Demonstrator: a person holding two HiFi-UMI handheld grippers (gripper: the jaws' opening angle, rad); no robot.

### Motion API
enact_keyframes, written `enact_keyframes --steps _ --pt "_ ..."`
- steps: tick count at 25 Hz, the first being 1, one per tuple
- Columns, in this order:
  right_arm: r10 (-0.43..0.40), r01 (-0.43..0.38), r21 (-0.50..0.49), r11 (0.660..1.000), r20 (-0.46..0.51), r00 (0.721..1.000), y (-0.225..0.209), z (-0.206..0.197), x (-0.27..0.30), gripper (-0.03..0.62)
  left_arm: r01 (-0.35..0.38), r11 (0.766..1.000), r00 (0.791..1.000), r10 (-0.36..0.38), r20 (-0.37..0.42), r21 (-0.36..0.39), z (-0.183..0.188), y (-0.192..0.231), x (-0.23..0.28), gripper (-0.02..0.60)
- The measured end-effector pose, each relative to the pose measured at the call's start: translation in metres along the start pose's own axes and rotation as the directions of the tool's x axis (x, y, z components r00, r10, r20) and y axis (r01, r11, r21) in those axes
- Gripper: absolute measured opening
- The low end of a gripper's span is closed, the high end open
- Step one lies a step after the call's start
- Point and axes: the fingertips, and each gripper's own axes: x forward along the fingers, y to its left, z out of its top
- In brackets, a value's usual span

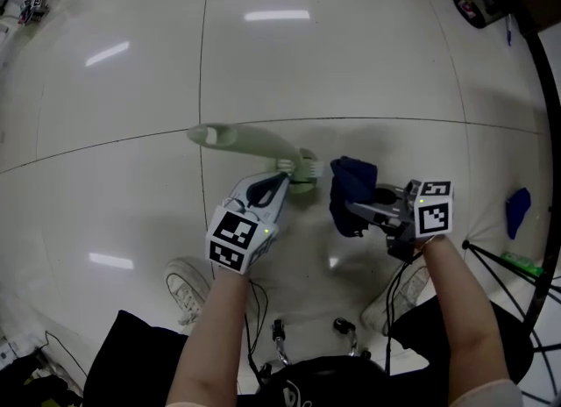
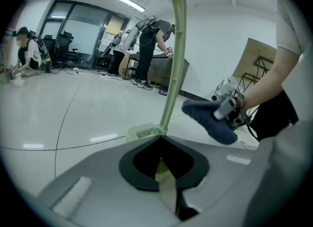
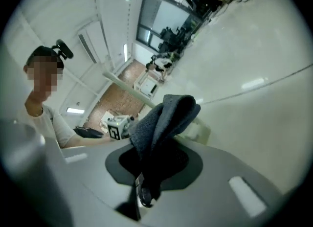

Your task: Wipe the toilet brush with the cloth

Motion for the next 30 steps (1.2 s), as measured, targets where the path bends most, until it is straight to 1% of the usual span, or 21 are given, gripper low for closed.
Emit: enact_keyframes --steps 1,2,3,4,5,6,7,8,11,13,16,18,20,21,23,24,25,26,28,29,30 --pt "-0.036 0.036 0.009 0.999 0.078 0.996 -0.006 0.018 -0.007 0.066 0.001 1.000 1.000 -0.001 0.000 0.000 0.000 0.000 0.000 0.005" --pt "-0.107 0.101 0.045 0.994 0.149 0.983 -0.020 0.034 -0.013 0.066 0.002 1.000 1.000 -0.002 0.001 -0.003 0.000 0.000 -0.001 0.005" --pt "-0.184 0.165 0.109 0.980 0.197 0.963 -0.040 0.044 -0.017 0.066 0.003 1.000 1.000 -0.003 0.004 -0.007 0.000 0.000 -0.002 0.005" --pt "-0.248 0.211 0.184 0.960 0.213 0.945 -0.060 0.046 -0.017 0.066 0.003 1.000 1.000 -0.003 0.006 -0.012 -0.001 0.000 -0.002 0.005" --pt "-0.303 0.253 0.248 0.935 0.193 0.933 -0.081 0.040 -0.015 0.066 0.003 1.000 1.000 -0.003 0.008 -0.014 -0.001 0.000 -0.003 0.005" --pt "-0.354 0.302 0.288 0.909 0.147 0.924 -0.100 0.029 -0.010 0.066 0.002 1.000 1.000 -0.002 0.008 -0.013 -0.001 0.000 -0.003 0.005" --pt "-0.387 0.342 0.306 0.888 0.096 0.917 -0.115 0.016 -0.002 0.066 0.001 1.000 1.000 -0.001 0.008 -0.011 0.000 0.000 -0.004 0.005" --pt "-0.394 0.361 0.308 0.880 0.052 0.917 -0.122 0.003 0.009 0.065 0.002 1.000 1.000 -0.002 0.008 -0.008 0.000 0.000 -0.004 0.005" --pt "-0.343 0.341 0.284 0.896 -0.046 0.938 -0.119 -0.026 0.047 0.066 0.007 1.000 1.000 -0.007 0.013 -0.006 0.002 0.000 -0.003 0.005" --pt "-0.317 0.326 0.287 0.901 -0.080 0.945 -0.115 -0.037 0.061 0.064 0.006 1.000 1.000 -0.006 0.022 -0.010 0.003 0.000 -0.003 0.005" --pt "-0.278 0.297 0.319 0.900 -0.107 0.955 -0.109 -0.046 0.063 0.064 -0.003 1.000 0.999 0.003 0.032 -0.015 0.003 0.001 -0.003 0.005" --pt "-0.245 0.291 0.274 0.917 -0.191 0.951 -0.099 -0.066 0.061 0.064 -0.009 1.000 0.999 0.010 0.037 -0.020 0.002 0.002 -0.004 0.005" --pt "-0.242 0.303 0.195 0.933 -0.283 0.928 -0.089 -0.087 0.054 0.064 -0.015 1.000 0.999 0.016 0.040 -0.027 0.001 0.002 -0.004 0.005" --pt "-0.251 0.312 0.165 0.935 -0.311 0.917 -0.086 -0.094 0.048 0.064 -0.017 0.999 0.999 0.019 0.040 -0.031 0.001 0.002 -0.003 0.005" --pt "-0.289 0.343 0.125 0.931 -0.323 0.901 -0.087 -0.095 0.032 0.064 -0.020 0.999 0.999 0.021 0.042 -0.038 0.001 0.002 -0.002 0.005" --pt "-0.325 0.371 0.101 0.923 -0.311 0.893 -0.090 -0.088 0.022 0.064 -0.019 0.999 0.999 0.021 0.041 -0.040 0.000 0.001 -0.002 0.005" --pt "-0.376 0.410 0.063 0.910 -0.293 0.879 -0.096 -0.077 0.011 0.064 -0.017 0.999 0.999 0.019 0.038 -0.043 -0.001 0.000 -0.002 0.005" --pt "-0.440 0.457 0.002 0.889 -0.268 0.857 -0.104 -0.060 0.000 0.064 -0.014 0.999 0.999 0.016 0.035 -0.049 -0.002 -0.002 -0.003 0.005" --pt "-0.570 0.543 -0.179 0.821 -0.188 0.800 -0.115 -0.010 -0.019 0.064 -0.002 0.998 0.999 0.004 0.032 -0.067 -0.003 -0.005 -0.004 0.005" --pt "-0.603 0.557 -0.267 0.786 -0.135 0.786 -0.116 0.021 -0.021 0.064 0.004 0.997 0.999 -0.001 0.032 -0.071 -0.003 -0.006 -0.003 0.005" --pt "-0.601 0.546 -0.336 0.768 -0.083 0.795 -0.111 0.053 -0.018 0.064 0.007 0.998 1.000 -0.005 0.031 -0.069 -0.002 -0.007 -0.003 0.005"
